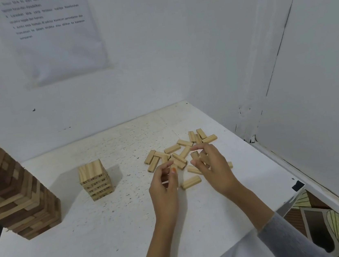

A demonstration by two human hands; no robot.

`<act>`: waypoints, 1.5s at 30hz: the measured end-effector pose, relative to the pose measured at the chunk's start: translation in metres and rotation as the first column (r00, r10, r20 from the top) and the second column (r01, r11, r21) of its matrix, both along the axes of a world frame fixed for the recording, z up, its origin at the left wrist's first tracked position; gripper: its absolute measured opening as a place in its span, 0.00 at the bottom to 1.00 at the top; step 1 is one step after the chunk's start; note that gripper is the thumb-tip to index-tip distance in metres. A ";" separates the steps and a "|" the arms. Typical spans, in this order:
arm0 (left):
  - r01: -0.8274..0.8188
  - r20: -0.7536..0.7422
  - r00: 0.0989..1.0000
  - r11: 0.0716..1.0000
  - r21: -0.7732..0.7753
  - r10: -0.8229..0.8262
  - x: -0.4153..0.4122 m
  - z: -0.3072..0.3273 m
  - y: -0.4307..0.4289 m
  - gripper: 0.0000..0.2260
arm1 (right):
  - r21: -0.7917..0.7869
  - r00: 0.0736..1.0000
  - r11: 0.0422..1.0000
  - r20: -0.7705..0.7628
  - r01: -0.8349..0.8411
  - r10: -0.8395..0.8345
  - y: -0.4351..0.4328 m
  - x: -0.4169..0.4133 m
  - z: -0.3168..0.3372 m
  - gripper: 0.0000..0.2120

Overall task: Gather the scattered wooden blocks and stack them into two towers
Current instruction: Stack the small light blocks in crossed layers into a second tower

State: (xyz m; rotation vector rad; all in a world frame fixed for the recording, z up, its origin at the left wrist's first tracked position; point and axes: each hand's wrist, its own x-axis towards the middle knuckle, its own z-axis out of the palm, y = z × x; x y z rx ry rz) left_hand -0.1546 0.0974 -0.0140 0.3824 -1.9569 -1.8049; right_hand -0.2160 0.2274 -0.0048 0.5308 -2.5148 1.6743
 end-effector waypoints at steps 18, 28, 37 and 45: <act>-0.128 0.090 0.987 0.991 -0.043 0.131 0.055 -0.017 -0.069 0.11 | -0.016 0.966 0.975 0.130 -0.222 0.222 -0.094 0.051 -0.021 0.07; -0.149 0.101 0.977 0.941 -0.303 0.187 0.068 -0.028 -0.091 0.10 | 0.189 0.965 0.947 0.004 -0.260 0.264 -0.120 0.059 -0.035 0.10; -0.168 0.055 0.978 0.921 -0.352 0.199 0.077 -0.033 -0.089 0.15 | 0.091 0.990 0.996 -0.139 -0.007 0.020 -0.115 0.065 -0.037 0.12; -0.114 0.077 0.984 0.893 -0.436 0.163 0.077 -0.032 -0.087 0.14 | 0.201 0.985 0.974 -0.154 0.102 -0.071 -0.116 0.064 -0.041 0.07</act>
